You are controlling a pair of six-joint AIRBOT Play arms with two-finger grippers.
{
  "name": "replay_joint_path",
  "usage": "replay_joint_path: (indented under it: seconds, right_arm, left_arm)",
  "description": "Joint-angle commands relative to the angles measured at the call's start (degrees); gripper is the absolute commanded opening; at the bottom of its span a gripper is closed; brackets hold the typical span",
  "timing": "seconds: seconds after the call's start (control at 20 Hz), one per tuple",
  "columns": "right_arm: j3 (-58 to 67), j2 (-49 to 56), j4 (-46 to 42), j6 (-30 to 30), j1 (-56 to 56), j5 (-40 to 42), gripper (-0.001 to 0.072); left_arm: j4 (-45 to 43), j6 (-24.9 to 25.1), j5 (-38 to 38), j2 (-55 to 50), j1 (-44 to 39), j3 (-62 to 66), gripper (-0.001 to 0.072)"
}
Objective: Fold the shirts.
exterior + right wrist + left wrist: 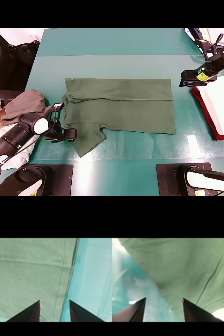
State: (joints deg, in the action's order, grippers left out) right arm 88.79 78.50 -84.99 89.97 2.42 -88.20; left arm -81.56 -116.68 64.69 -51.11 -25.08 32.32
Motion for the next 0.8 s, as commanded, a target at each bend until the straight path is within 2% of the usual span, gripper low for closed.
replay_joint_path:
  seconds: [0.0, 0.15, 0.55, 0.6, 0.65, 0.7, 0.75]
  right_arm:
    - [0.0, -0.1, 0.0, 0.0, 0.0, -0.4, 0.0412]
    - [0.0, -0.1, 0.0, 0.0, 0.0, -0.5, 0.0412]
    - [0.0, -0.1, 0.0, 0.0, 0.0, -0.9, 0.0412]
    - [0.0, -0.1, 0.0, 0.0, 0.0, -1.0, 0.0412]
    - [0.0, -0.1, 0.0, 0.0, 0.0, -1.2, 0.0412]
    - [0.0, -0.1, 0.0, 0.0, 0.0, -1.7, 0.0412]
    - [0.0, -0.1, 0.0, -0.1, 0.0, -2.4, 0.0412]
  left_arm:
    - [1.3, -5.1, -4.4, 0.5, -3.2, -2.8, 0.0542]
    - [2.2, -5.1, -7.0, 0.5, -3.3, -3.0, 0.0542]
    - [2.6, -5.1, -8.2, 0.5, -3.3, -4.9, 0.0541]
    - [2.6, -5.6, -8.6, 0.5, -3.3, -4.9, 0.0447]
    - [2.6, -5.9, -9.4, 0.5, -3.3, -4.9, 0.0236]
    - [2.7, -5.9, -10.7, 0.5, -3.3, -4.8, 0.0070]
    - [2.7, -5.9, -11.8, 0.5, -3.3, -4.7, 0.0027]
